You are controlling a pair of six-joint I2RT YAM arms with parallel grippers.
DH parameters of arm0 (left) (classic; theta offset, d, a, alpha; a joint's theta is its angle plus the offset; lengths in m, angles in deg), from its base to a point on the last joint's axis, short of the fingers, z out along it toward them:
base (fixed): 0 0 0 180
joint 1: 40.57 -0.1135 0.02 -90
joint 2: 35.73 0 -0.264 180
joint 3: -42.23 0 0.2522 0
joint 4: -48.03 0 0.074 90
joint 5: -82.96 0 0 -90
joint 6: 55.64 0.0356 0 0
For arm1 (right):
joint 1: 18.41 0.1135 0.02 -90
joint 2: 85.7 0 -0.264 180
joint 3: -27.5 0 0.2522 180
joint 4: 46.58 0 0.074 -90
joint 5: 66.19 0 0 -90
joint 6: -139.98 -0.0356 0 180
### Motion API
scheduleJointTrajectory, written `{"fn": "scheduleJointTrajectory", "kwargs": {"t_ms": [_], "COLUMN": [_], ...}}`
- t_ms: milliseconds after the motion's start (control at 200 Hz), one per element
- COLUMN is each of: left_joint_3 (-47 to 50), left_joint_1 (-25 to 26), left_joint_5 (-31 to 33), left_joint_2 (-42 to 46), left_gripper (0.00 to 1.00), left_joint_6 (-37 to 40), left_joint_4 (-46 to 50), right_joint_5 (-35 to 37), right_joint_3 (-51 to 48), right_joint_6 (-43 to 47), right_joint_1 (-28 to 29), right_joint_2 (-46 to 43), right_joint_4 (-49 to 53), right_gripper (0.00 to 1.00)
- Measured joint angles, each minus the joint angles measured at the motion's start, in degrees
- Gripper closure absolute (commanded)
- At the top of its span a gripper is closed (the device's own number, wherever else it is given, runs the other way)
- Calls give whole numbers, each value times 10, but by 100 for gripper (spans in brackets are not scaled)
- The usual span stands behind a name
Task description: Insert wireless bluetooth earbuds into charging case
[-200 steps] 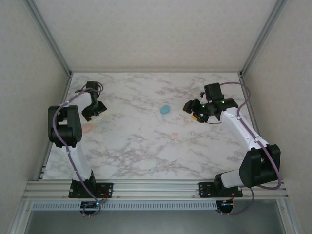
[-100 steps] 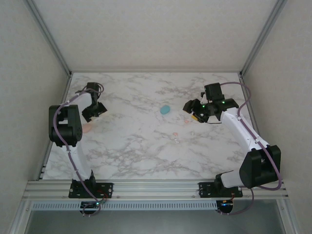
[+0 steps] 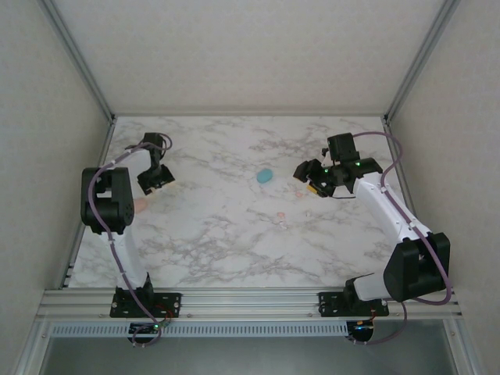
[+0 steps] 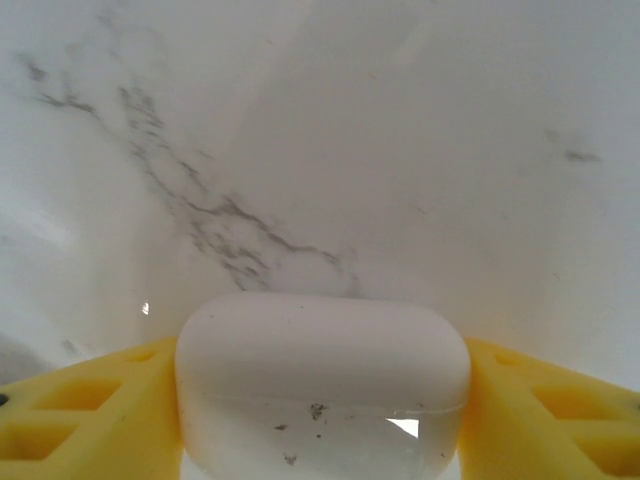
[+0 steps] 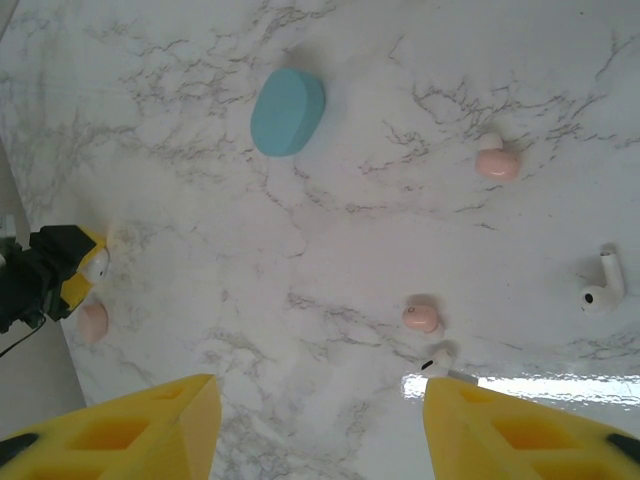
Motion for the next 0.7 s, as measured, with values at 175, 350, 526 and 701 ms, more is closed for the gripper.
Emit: {"fn": "scheduleJointTrajectory", "kwargs": {"t_ms": [175,350,526,701], "left_joint_3": [7,14,7,-24], "left_joint_1": [68,191,319,398], "left_joint_5": [-17,-42,-60,-66], "left_joint_2": [8,37,47,37], "left_gripper": [38,38,38,37], "left_joint_6": [10,12,12,13], "left_joint_4": [3,8,8,17], "right_joint_5": [18,48,86,121], "right_joint_3": [0,0,-15,-47], "right_joint_6": [8,14,15,23], "right_joint_1": [0,-3,-12,-17], "right_joint_2": [0,-17,-47,-73], "right_joint_4": [10,10,3,-6], "right_gripper": [44,44,44,43]}}
